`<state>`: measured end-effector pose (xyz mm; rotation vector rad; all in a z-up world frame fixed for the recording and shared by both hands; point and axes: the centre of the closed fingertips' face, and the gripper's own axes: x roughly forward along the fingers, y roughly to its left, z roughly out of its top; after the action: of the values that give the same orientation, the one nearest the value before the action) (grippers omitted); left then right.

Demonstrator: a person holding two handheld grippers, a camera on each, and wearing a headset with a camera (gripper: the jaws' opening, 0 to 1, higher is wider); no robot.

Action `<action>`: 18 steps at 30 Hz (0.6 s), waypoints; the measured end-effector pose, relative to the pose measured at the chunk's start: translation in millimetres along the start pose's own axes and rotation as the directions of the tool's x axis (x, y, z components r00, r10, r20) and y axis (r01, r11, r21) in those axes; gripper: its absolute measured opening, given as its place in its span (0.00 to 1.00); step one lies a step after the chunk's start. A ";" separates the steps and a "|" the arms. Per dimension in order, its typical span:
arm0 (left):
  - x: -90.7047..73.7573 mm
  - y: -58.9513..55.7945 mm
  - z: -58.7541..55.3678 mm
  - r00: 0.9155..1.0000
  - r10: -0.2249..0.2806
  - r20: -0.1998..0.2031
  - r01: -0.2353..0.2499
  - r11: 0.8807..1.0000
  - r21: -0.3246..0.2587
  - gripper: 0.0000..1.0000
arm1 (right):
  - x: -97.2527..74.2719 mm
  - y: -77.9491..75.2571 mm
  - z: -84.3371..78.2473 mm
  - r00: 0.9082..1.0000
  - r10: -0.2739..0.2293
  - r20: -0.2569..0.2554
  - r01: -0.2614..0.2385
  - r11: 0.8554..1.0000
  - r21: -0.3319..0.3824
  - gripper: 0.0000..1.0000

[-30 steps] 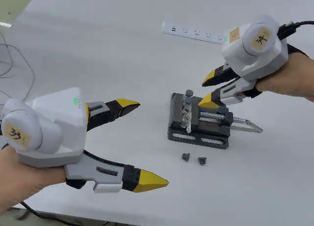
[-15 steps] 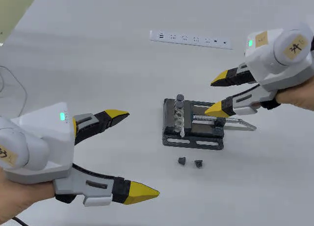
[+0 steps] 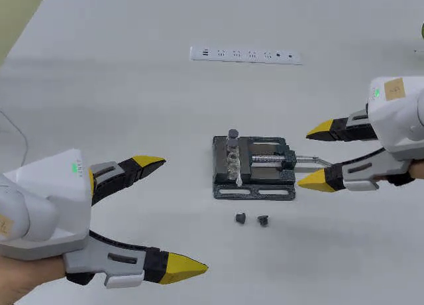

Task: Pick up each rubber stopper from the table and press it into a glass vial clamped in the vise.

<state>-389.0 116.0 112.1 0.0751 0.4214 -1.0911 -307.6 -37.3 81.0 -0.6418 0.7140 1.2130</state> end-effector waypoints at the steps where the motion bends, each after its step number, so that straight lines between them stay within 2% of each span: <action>1: 0.1 -0.1 -0.9 1.000 0.000 -0.005 0.000 1.000 0.000 0.96 | -0.3 2.5 -2.5 1.000 0.001 0.000 -0.001 1.000 0.001 0.46; 9: 1.6 -2.2 -3.4 1.000 -0.009 -0.017 0.009 1.000 0.001 0.96 | -2.2 25.9 -16.6 1.000 0.005 -0.002 -0.005 1.000 0.026 0.47; 18: 6.0 -4.2 -8.7 0.999 -0.027 -0.040 0.027 1.000 0.006 0.96 | -10.6 34.3 -26.7 1.000 -0.007 0.017 0.006 0.998 0.066 0.50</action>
<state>-392.8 111.2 102.6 0.0979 0.4560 -1.1189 -346.8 -56.3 70.5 -0.5784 0.7340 1.1831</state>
